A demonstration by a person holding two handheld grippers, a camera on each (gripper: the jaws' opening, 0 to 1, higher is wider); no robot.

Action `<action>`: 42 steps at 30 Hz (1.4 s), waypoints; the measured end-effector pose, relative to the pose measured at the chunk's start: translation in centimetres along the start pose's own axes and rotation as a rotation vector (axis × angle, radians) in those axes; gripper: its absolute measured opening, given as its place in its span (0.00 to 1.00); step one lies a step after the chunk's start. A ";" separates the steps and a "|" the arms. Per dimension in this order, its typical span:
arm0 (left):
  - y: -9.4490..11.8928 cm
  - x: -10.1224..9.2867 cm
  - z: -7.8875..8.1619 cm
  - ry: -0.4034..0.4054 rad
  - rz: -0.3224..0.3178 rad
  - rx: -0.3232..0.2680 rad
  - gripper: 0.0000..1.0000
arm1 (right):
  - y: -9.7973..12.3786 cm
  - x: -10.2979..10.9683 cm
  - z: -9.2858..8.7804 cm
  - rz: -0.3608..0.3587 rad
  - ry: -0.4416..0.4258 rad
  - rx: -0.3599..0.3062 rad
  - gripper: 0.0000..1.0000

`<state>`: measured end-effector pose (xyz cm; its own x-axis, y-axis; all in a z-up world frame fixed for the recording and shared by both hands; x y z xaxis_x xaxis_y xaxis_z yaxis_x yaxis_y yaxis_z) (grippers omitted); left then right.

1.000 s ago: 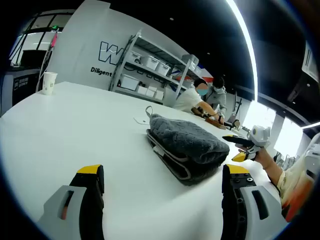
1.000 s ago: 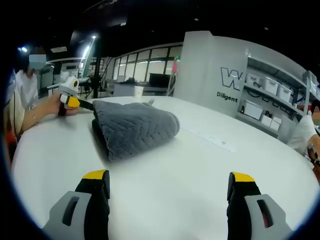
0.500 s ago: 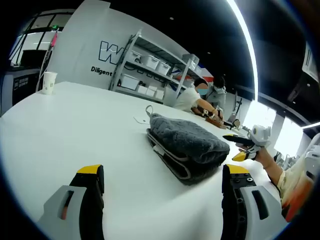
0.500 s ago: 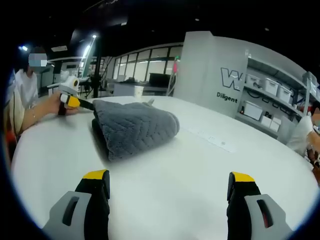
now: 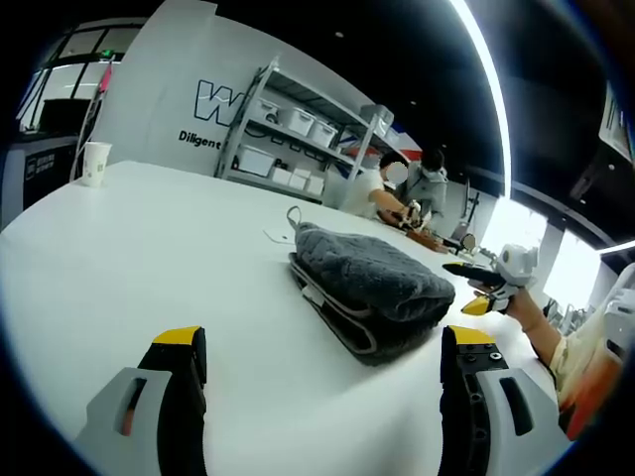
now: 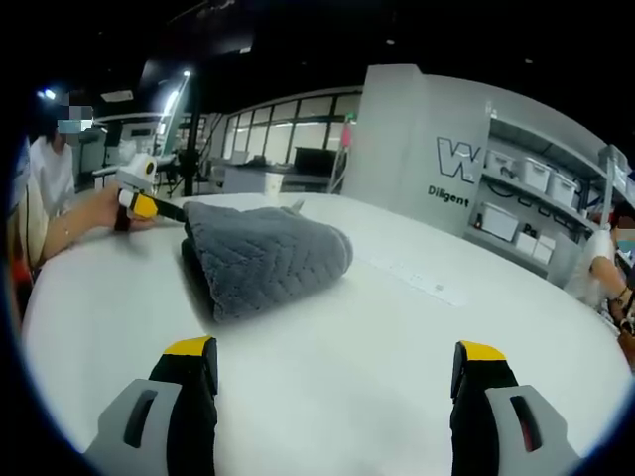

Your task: Open the folded towel by lifting each exposed corner and separating the folded layers until the towel lies flat within the target outline without major curled edges

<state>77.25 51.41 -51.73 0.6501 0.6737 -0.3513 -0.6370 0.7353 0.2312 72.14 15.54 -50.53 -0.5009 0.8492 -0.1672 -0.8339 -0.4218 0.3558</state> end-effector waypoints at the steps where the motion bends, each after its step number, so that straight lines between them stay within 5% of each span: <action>1: 0.0 0.0 0.0 0.001 0.001 0.001 0.97 | 0.0 -0.1 0.0 -0.004 0.001 -0.002 0.98; 42: 0.2 -1.6 0.3 -0.071 -0.037 0.028 0.96 | -0.5 0.9 0.2 0.026 -0.003 0.025 0.97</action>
<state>76.20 50.55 -50.85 0.7011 0.6491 -0.2951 -0.6011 0.7607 0.2450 72.18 16.55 -50.69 -0.5215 0.8390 -0.1552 -0.8147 -0.4356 0.3828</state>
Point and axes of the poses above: the point that each gripper's makers call its tool centre point, and the gripper's own axes: y roughly backward along the fingers, x roughly to its left, z roughly out of its top, the point moved 4 cm from there along y, roughly backward along the fingers, and after that the axes turned 1 degree about -y, right-handed, at the moved point
